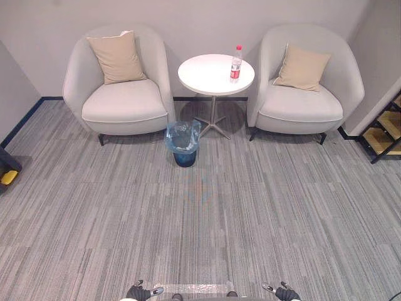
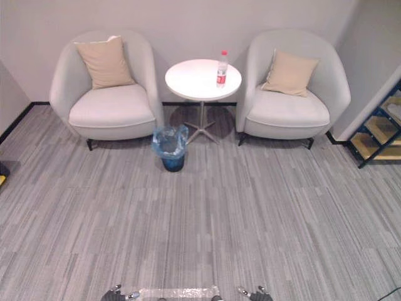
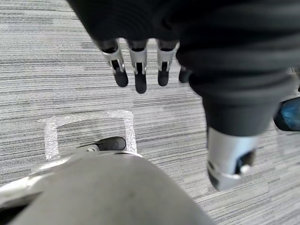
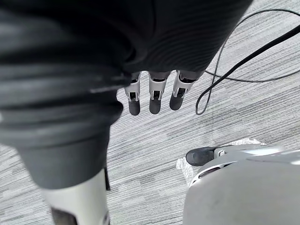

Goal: Gather rubbish on tea table into small bin, then transfer packed bag to large trash can.

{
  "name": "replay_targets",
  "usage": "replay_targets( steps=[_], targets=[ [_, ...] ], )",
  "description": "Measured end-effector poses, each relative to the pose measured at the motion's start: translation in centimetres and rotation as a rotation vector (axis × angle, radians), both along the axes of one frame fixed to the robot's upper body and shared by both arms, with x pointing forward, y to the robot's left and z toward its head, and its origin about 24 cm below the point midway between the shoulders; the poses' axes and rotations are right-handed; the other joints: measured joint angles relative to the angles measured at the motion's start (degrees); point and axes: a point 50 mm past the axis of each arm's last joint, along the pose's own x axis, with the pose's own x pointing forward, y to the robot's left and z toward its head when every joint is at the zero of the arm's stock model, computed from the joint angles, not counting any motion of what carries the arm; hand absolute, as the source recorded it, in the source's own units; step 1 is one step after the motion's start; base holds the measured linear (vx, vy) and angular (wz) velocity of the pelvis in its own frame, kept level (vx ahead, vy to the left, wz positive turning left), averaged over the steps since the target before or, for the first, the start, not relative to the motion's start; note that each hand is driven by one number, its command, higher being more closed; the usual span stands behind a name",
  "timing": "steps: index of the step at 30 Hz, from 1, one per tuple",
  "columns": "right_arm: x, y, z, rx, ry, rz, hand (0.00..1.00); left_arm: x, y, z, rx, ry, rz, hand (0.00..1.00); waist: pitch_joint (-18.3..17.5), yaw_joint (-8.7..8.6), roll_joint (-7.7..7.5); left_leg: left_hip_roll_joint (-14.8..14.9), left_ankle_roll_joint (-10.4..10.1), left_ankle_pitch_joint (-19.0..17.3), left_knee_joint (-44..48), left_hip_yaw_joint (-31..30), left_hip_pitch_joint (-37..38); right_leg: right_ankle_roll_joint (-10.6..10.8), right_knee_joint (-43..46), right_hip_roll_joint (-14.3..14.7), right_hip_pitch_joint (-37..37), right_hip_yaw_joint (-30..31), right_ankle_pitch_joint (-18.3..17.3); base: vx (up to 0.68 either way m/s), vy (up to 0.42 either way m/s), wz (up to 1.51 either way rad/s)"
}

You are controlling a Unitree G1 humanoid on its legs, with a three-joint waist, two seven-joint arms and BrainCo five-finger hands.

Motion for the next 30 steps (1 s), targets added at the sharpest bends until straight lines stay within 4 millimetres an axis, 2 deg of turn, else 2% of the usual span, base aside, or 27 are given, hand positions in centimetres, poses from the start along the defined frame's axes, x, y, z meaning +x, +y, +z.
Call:
replay_targets(
  steps=[27,30],
  targets=[
    [0.05,0.16,0.01,-0.001,-0.002,0.031,0.00,0.15,-0.02,-0.03,0.009,0.013,-0.045,0.00,-0.04,-0.12,0.01,0.32,-0.24,-0.21,0.01,1.72,0.03,-0.24,-1.18,0.44,0.48,0.68,0.69,-0.03,-0.010,-0.02],
    [0.09,0.20,0.02,0.002,-0.006,0.022,0.00,0.77,0.12,0.10,0.013,-0.001,-0.050,0.00,-0.02,-0.21,-0.18,0.76,-0.47,-1.88,2.69,2.09,-2.46,-0.42,-1.16,0.72,-0.75,0.93,0.53,-0.02,-0.018,-0.05]
  ],
)
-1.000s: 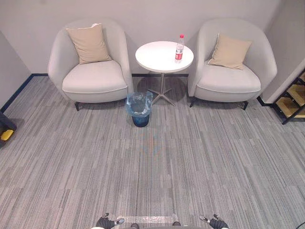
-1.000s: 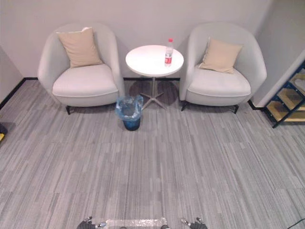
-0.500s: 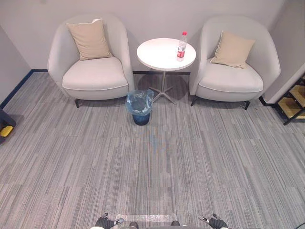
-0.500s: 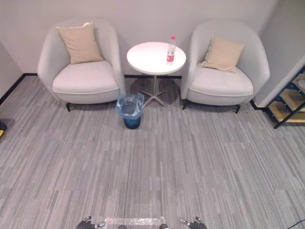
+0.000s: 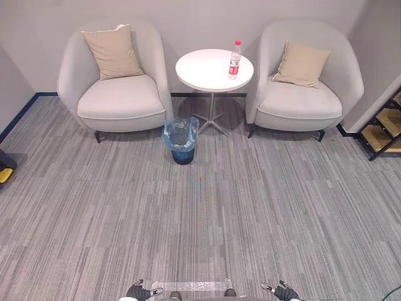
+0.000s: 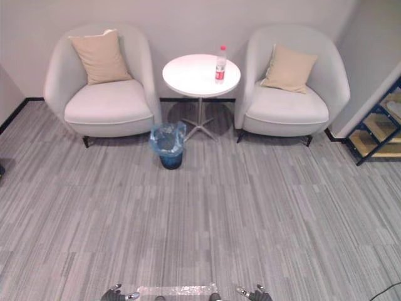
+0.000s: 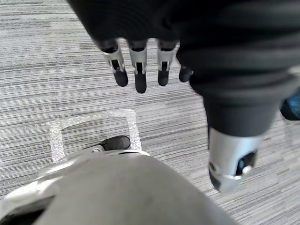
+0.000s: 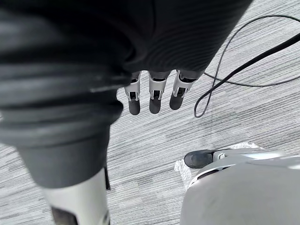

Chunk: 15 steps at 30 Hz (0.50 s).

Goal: Gather rubbish on tea table into small bin, then transfer packed bag to large trash can.

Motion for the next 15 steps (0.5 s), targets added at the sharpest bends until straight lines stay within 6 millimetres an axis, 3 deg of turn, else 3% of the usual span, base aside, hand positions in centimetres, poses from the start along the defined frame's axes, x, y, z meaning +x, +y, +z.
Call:
replay_targets(
  steps=[3,5,6,9,10,11,13,15],
  targets=[
    [-0.2,-0.3,0.0,0.004,-0.009,-0.036,0.00,0.5,-0.1,0.1,-0.003,-0.011,-0.001,0.00,0.69,-0.10,0.81,1.77,-0.75,-5.29,9.92,0.56,-3.78,-0.69,2.24,0.64,-0.59,0.42,-2.12,0.04,-0.019,-0.10],
    [-0.4,-0.1,0.0,0.009,-0.010,-0.047,0.00,0.4,0.1,0.1,0.001,-0.014,0.013,0.00,0.92,-0.14,0.58,2.67,-2.13,-6.74,17.73,1.43,-6.59,-1.47,3.46,0.66,-0.65,0.49,-4.35,0.03,-0.028,0.01],
    [-0.6,0.1,-0.1,0.020,-0.012,-0.067,0.00,1.2,0.4,0.4,0.002,-0.048,0.033,0.00,1.40,-0.30,-0.27,3.66,-2.20,-6.69,26.90,2.49,-10.10,-1.75,5.27,0.34,-0.52,0.71,-5.63,0.04,-0.071,-0.01],
    [-0.8,-0.3,0.3,0.010,-0.046,-0.095,0.00,1.5,0.2,0.7,-0.013,-0.094,0.107,0.00,2.28,0.13,0.48,7.12,-2.38,-4.52,43.18,4.04,-16.19,-2.95,9.72,0.79,0.22,2.30,-8.75,0.11,-0.069,-0.16],
    [-0.6,-0.3,0.3,0.008,-0.051,-0.095,0.00,1.5,0.2,0.7,-0.013,-0.096,0.119,0.00,2.27,0.23,0.48,7.46,-2.14,-4.67,45.36,4.13,-17.43,-3.41,9.95,0.69,0.66,2.46,-9.29,0.18,-0.011,-0.17],
    [-0.4,-0.3,0.4,0.005,-0.059,-0.103,0.00,1.6,0.2,0.7,-0.014,-0.109,0.147,0.00,2.27,0.31,0.52,7.84,-1.40,-7.55,47.84,5.18,-19.59,-4.09,10.14,0.23,1.45,3.52,-10.22,0.21,0.008,-0.22],
    [-0.4,-0.3,0.4,0.002,-0.060,-0.112,0.00,1.8,0.2,0.8,-0.015,-0.120,0.151,0.00,2.31,0.40,0.41,7.32,-0.51,-9.84,45.42,6.80,-21.90,-3.98,9.61,-0.93,2.07,4.67,-10.70,0.25,0.044,-0.34],
    [0.1,-0.3,0.5,0.005,-0.073,-0.119,0.00,1.9,0.2,0.9,-0.018,-0.134,0.168,0.00,2.38,0.63,0.29,4.49,0.33,-8.82,34.38,7.99,-24.44,-2.96,8.46,-3.11,2.63,7.04,-11.32,0.28,0.139,-0.55]
  ],
)
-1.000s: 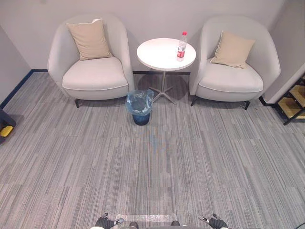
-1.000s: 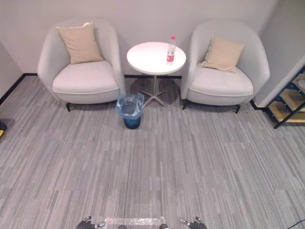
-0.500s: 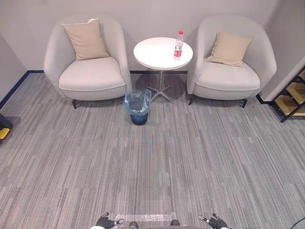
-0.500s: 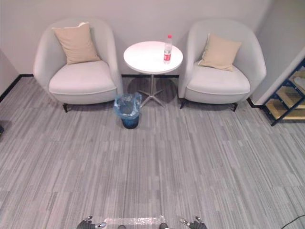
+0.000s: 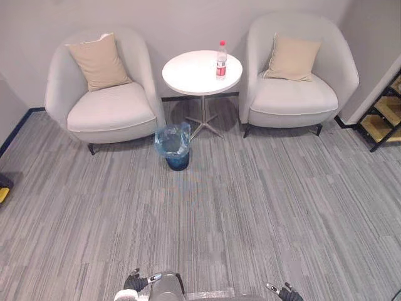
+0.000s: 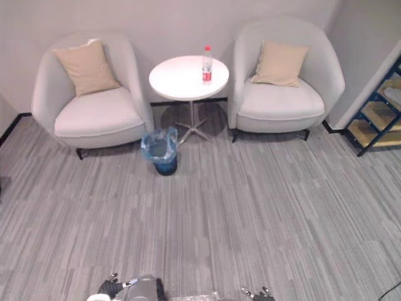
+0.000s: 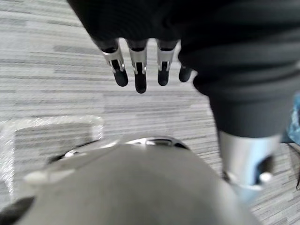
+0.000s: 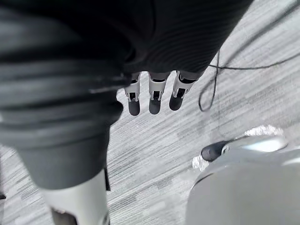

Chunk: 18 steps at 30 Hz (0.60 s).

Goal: Gather rubbish on tea table into small bin, then transfer packed bag to large trash can.

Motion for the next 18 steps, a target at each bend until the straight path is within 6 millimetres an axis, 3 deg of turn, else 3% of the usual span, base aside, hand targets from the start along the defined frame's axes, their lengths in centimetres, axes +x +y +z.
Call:
replay_targets(
  steps=[2,3,4,5,6,8,10,11,12,14,16,18],
  targets=[
    [0.2,-0.1,0.1,-0.004,-0.006,-0.002,0.00,0.0,-0.1,0.0,0.001,-0.003,0.006,0.00,0.02,0.03,0.09,-2.03,-0.30,3.37,-9.06,-0.64,0.13,1.18,-0.54,-0.91,-0.16,1.25,-0.66,0.31,0.242,-0.76],
    [-0.1,-0.2,0.0,-0.010,0.004,-0.003,0.00,-0.4,-0.2,-0.1,-0.004,0.004,0.027,0.00,-0.11,0.51,0.24,-2.74,1.38,8.65,-14.19,-2.54,1.06,2.91,-0.57,-0.94,0.26,4.08,-2.48,0.34,0.302,-1.01],
    [0.0,0.3,-0.1,0.002,0.004,-0.004,0.00,-0.5,0.3,-0.1,0.009,0.006,0.029,0.00,-0.65,0.99,-0.57,-3.48,2.05,7.80,-13.05,-1.90,1.18,2.96,-0.30,-1.93,0.38,5.15,-3.07,0.41,0.303,-0.86],
    [-0.2,1.2,-0.2,0.020,0.003,-0.012,0.00,-0.2,1.1,0.2,0.030,-0.001,0.030,0.00,-1.38,0.84,-2.77,-4.63,2.26,5.47,-12.08,-0.54,1.14,3.15,1.60,-3.47,0.12,5.53,-2.94,0.46,0.258,-0.43],
    [-0.1,1.4,-0.2,0.022,0.002,-0.004,0.00,0.2,1.4,0.3,0.039,-0.012,0.030,0.00,-1.57,0.89,-3.70,-5.09,2.60,4.29,-12.07,0.56,1.70,3.37,5.28,-4.16,-1.99,5.78,-2.82,0.53,0.268,-0.41],
    [0.1,1.6,-0.2,0.021,0.000,0.018,0.00,0.3,1.4,0.3,0.040,-0.006,0.033,0.00,-1.50,1.74,-3.99,-5.62,3.53,3.14,-12.76,2.54,4.53,4.83,15.82,-4.84,-6.06,6.45,-1.92,0.46,0.238,-0.49],
    [0.5,1.2,0.0,0.009,-0.021,0.028,0.00,0.4,1.2,0.2,0.034,-0.001,0.025,0.00,-1.14,1.40,-3.41,-7.60,4.84,1.49,-16.58,3.98,11.72,9.81,37.08,-6.26,-13.95,6.74,1.98,0.41,0.207,-0.24],
    [0.7,1.2,0.1,0.009,-0.030,0.030,0.00,0.6,1.1,0.3,0.032,-0.003,0.021,0.00,-1.08,1.13,-3.35,-7.94,4.92,1.25,-17.28,3.86,13.14,10.22,40.83,-6.46,-15.13,6.27,1.95,0.40,0.145,0.13],
    [1.1,1.0,0.2,0.007,-0.041,0.038,0.00,1.1,0.6,0.3,0.021,-0.014,0.009,0.00,-0.94,0.96,-3.08,-8.94,5.04,1.17,-20.20,3.34,17.68,8.67,49.55,-7.63,-18.61,2.12,-0.30,0.38,0.119,0.22],
    [1.8,0.9,0.4,-0.005,-0.058,0.058,0.00,1.6,-0.8,0.2,-0.015,-0.027,-0.005,0.00,-0.68,0.02,-1.85,-8.35,5.03,1.18,-22.90,2.41,22.22,5.63,51.09,-8.42,-21.04,-5.45,-3.37,0.40,0.061,0.29],
    [2.6,0.7,0.7,-0.023,-0.078,0.084,0.00,1.8,-1.9,0.0,-0.054,-0.030,0.004,0.00,-0.44,-0.48,-1.37,-7.30,5.03,1.18,-23.35,2.26,24.39,4.24,46.88,-8.25,-23.69,-9.90,-5.14,0.34,-0.037,0.22],
    [3.4,0.6,1.0,-0.028,-0.106,0.090,0.00,1.8,-2.5,-0.2,-0.075,-0.020,0.000,0.00,-0.06,-1.28,-0.77,-5.27,5.02,1.18,-23.40,0.94,26.12,3.64,33.70,-6.34,-26.57,-12.46,-4.22,0.35,-0.159,0.28]
  ],
)
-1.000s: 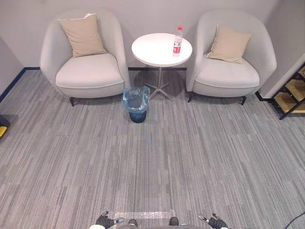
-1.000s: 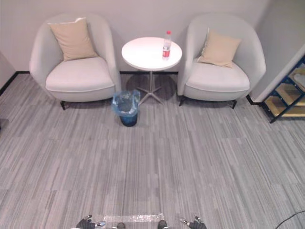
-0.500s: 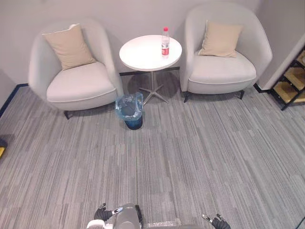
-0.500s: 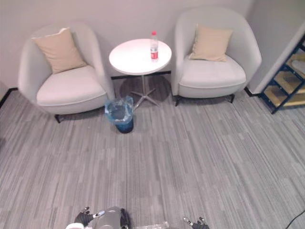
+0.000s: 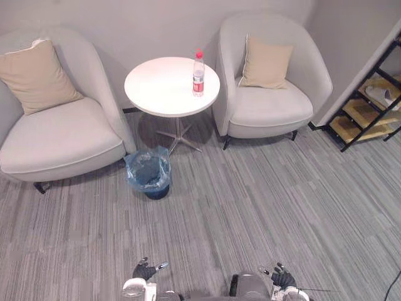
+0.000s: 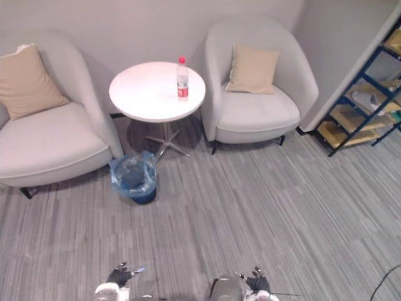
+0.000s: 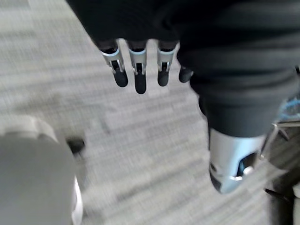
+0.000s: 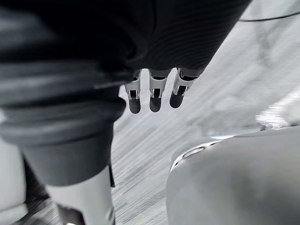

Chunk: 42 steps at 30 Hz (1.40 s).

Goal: Gather rubbish on tea table into small bin, then transfer packed bag to large trash can.

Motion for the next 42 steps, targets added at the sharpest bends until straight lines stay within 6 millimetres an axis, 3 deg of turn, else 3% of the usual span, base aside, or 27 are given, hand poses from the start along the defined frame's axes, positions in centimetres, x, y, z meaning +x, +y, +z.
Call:
replay_targets(
  steps=[1,2,3,5,7,8,9,12,14,17,18,19,20,21,23,25,26,27,28,30,33,34,35,37,38,40,42],
  targets=[
    [0.1,0.0,0.0,0.000,-0.001,0.003,0.00,-0.1,0.0,0.0,0.002,0.003,-0.004,0.00,0.01,-0.10,-0.02,0.24,-0.09,-0.04,-0.03,-0.08,0.47,-0.21,-4.37,0.62,-0.29,-0.33,2.11,0.36,-0.221,0.27],
    [0.0,0.2,-0.1,0.003,0.007,0.008,0.00,-0.3,0.0,-0.1,0.003,0.012,-0.010,0.00,-0.16,-0.06,-0.53,-0.09,-1.01,-0.44,-0.06,-0.48,1.64,-2.21,-13.35,1.25,0.23,-0.31,10.14,0.40,-0.261,0.21],
    [0.0,0.2,-0.1,0.005,0.007,0.008,0.00,-0.3,0.1,-0.1,0.006,0.016,-0.011,0.00,0.15,-0.44,-0.91,-0.60,-3.60,-1.97,-0.11,-2.54,3.43,-3.34,-14.69,0.92,0.57,-0.33,13.21,0.40,-0.251,0.04],
    [0.7,-1.2,0.2,-0.045,0.009,0.037,0.00,-0.3,-1.6,-0.4,-0.035,0.020,-0.013,0.00,-0.22,-0.52,3.25,2.44,-4.68,-2.31,0.19,-4.49,3.78,-3.81,-12.42,2.78,0.58,-1.26,10.03,0.35,-0.243,0.08],
    [0.7,-1.8,0.4,-0.060,0.007,0.027,0.00,0.2,-2.5,-0.4,-0.054,0.009,-0.019,0.00,0.35,-1.59,5.12,4.80,-5.10,-2.43,8.53,-6.52,0.70,-4.29,-13.69,4.03,3.35,-3.69,7.26,0.34,-0.294,0.42],
    [0.7,-1.8,0.4,-0.060,0.010,0.027,0.00,0.4,-2.5,-0.3,-0.054,0.005,-0.017,0.00,0.57,-1.69,5.14,5.53,-5.36,-2.31,11.86,-6.80,-0.71,-4.32,-14.26,4.51,4.31,-3.89,6.88,0.27,-0.270,0.49],
    [0.4,-1.8,0.2,-0.061,0.027,0.031,0.00,0.9,-2.4,-0.1,-0.066,-0.020,0.017,0.00,1.43,-1.45,4.64,9.77,-8.09,-0.92,30.06,-7.86,-8.54,-4.84,-17.90,6.30,9.49,-5.68,6.08,0.20,-0.193,0.33],
    [-0.2,-1.4,-0.1,-0.054,0.056,0.027,0.00,1.7,-2.2,0.3,-0.074,-0.063,0.044,0.00,1.86,0.22,4.02,13.32,-7.87,-2.26,41.67,-4.81,-14.58,-5.59,-22.46,7.98,16.47,-6.74,5.71,0.29,-0.188,0.04],
    [-0.1,-0.8,-0.2,-0.043,0.051,0.023,0.00,2.4,-2.4,0.7,-0.079,-0.097,0.042,0.00,1.97,0.40,3.21,12.71,-6.54,-3.05,38.93,-0.43,-19.26,-4.35,-26.29,8.02,19.85,-6.90,5.05,0.23,-0.082,0.08],
    [0.2,-0.3,-0.3,-0.034,0.059,0.038,0.00,2.8,-2.4,0.8,-0.090,-0.106,0.055,0.00,2.07,0.98,3.07,6.41,-5.39,-1.04,18.94,0.45,-21.86,-3.04,-29.89,7.28,22.97,-6.36,5.65,0.34,0.048,-0.15],
    [0.2,-0.2,-0.3,-0.033,0.064,0.038,0.00,2.8,-2.3,0.8,-0.090,-0.102,0.056,0.00,2.25,1.19,3.00,3.47,-4.75,3.73,7.84,0.10,-21.10,-1.85,-30.52,6.84,24.34,-5.61,4.94,0.40,0.162,-0.42],
    [0.5,0.1,-0.3,-0.033,0.064,0.049,0.00,2.8,-2.1,0.8,-0.085,-0.103,0.056,0.00,2.32,2.35,2.36,1.65,-3.81,10.97,3.28,-0.30,-19.36,-0.74,-30.98,6.30,25.59,-3.88,4.53,0.51,0.187,-0.46],
    [0.5,0.2,-0.4,-0.034,0.069,0.055,0.00,2.9,-1.9,0.8,-0.079,-0.103,0.054,0.00,2.18,2.85,2.03,0.76,-2.54,11.25,2.22,0.33,-18.24,-0.17,-31.68,6.00,26.20,-2.97,4.47,0.48,0.129,-0.37],
    [0.2,1.3,-0.6,-0.014,0.080,0.076,0.00,2.9,-1.5,0.9,-0.070,-0.103,0.045,0.00,1.66,2.74,0.24,-0.66,-1.34,10.45,1.99,1.29,-17.53,0.76,-33.57,4.62,26.82,-1.92,5.28,0.41,0.083,-0.09],
    [0.5,2.0,-0.7,0.000,0.075,0.103,0.00,3.2,-0.9,1.1,-0.059,-0.111,0.040,0.00,2.10,2.81,-0.72,-0.21,-0.28,7.24,8.99,1.69,-19.54,1.55,-32.12,3.45,27.13,0.41,6.27,0.42,0.144,-0.12],
    [0.4,1.8,-0.7,-0.017,0.084,0.128,0.00,2.4,-0.9,0.7,-0.061,-0.083,0.044,0.00,1.46,3.10,0.40,0.19,-0.57,3.21,9.87,1.87,-16.65,2.40,-21.23,3.10,23.95,4.19,5.66,0.40,0.203,-0.43],
    [0.7,1.6,-0.5,-0.030,0.072,0.145,0.00,1.8,-0.9,0.4,-0.050,-0.052,0.023,0.00,1.14,3.04,0.87,-0.80,-0.61,0.87,6.08,1.90,-11.95,3.68,-4.65,1.12,17.35,6.29,5.87,0.36,0.181,-0.20],
    [1.1,1.7,-0.4,-0.028,0.052,0.143,0.00,1.5,-0.6,0.3,-0.032,-0.031,-0.006,0.00,1.09,2.05,-0.02,-2.06,-0.24,0.60,4.28,1.80,-9.58,4.45,4.52,-1.23,13.69,6.16,5.14,0.36,0.154,-0.02],
    [1.2,1.8,-0.3,-0.026,0.047,0.145,0.00,1.3,-0.5,0.2,-0.024,-0.021,-0.021,0.00,0.99,1.68,-0.28,-2.58,-0.12,0.53,3.75,1.51,-8.58,4.14,7.65,-2.16,12.57,5.50,4.50,0.29,0.058,0.31],
    [1.6,1.7,-0.2,-0.035,0.034,0.175,0.00,0.9,-0.7,0.0,-0.012,0.005,-0.069,0.00,0.96,0.87,0.28,-2.88,-0.12,0.46,-0.04,-0.05,-2.57,0.98,12.50,-4.27,9.08,-0.57,-0.13,0.41,0.028,0.36],
    [2.4,1.4,0.3,-0.046,-0.006,0.186,0.00,0.9,-1.2,-0.1,-0.019,0.010,-0.088,0.00,1.69,0.46,1.71,0.15,-0.15,0.48,0.37,-2.46,0.10,0.03,2.91,-1.49,5.28,-3.60,-2.17,0.38,-0.106,0.42],
    [2.6,1.4,0.4,-0.047,-0.016,0.188,0.00,0.9,-1.2,-0.1,-0.020,0.010,-0.088,0.00,1.78,0.13,1.92,0.77,-0.15,0.48,0.37,-3.10,0.45,-0.05,0.12,-0.70,4.51,-3.18,-1.77,0.33,-0.195,0.50],
    [2.9,1.5,0.5,-0.049,-0.027,0.189,0.00,0.8,-1.2,-0.1,-0.019,0.012,-0.089,0.00,1.81,-0.26,1.97,1.77,-0.17,0.46,0.34,-4.18,1.09,0.17,-7.45,1.35,3.03,-1.18,1.37,0.35,-0.245,0.55],
    [2.6,1.6,0.4,-0.045,-0.017,0.189,0.00,0.5,-0.9,-0.1,-0.012,0.019,-0.087,0.00,1.30,-0.35,0.83,1.64,-2.44,-0.58,0.42,-6.47,2.00,-0.60,-21.09,3.09,2.90,4.16,12.46,0.39,-0.292,0.56],
    [3.1,0.8,0.6,-0.057,-0.029,0.180,0.00,0.5,-1.7,-0.3,-0.033,0.023,-0.077,0.00,1.82,-0.69,3.56,3.93,-5.11,-2.18,0.27,-8.42,3.23,-1.87,-20.32,5.13,4.31,3.83,16.23,0.39,-0.245,0.41],
    [3.3,0.1,0.8,-0.068,-0.034,0.173,0.00,0.5,-2.4,-0.3,-0.052,0.016,-0.086,0.00,2.29,-0.43,4.55,3.63,-5.19,-0.69,-0.34,-10.99,2.93,-2.25,-14.24,5.04,3.25,5.61,11.28,0.36,-0.229,0.41],
    [3.3,0.1,0.8,-0.066,-0.032,0.173,0.00,0.4,-2.6,-0.4,-0.054,0.018,-0.091,0.00,2.01,-0.70,4.95,4.29,-5.52,-0.40,1.45,-11.66,2.91,-2.53,-12.58,4.65,4.07,3.99,8.84,0.23,-0.198,0.48]
  ],
)
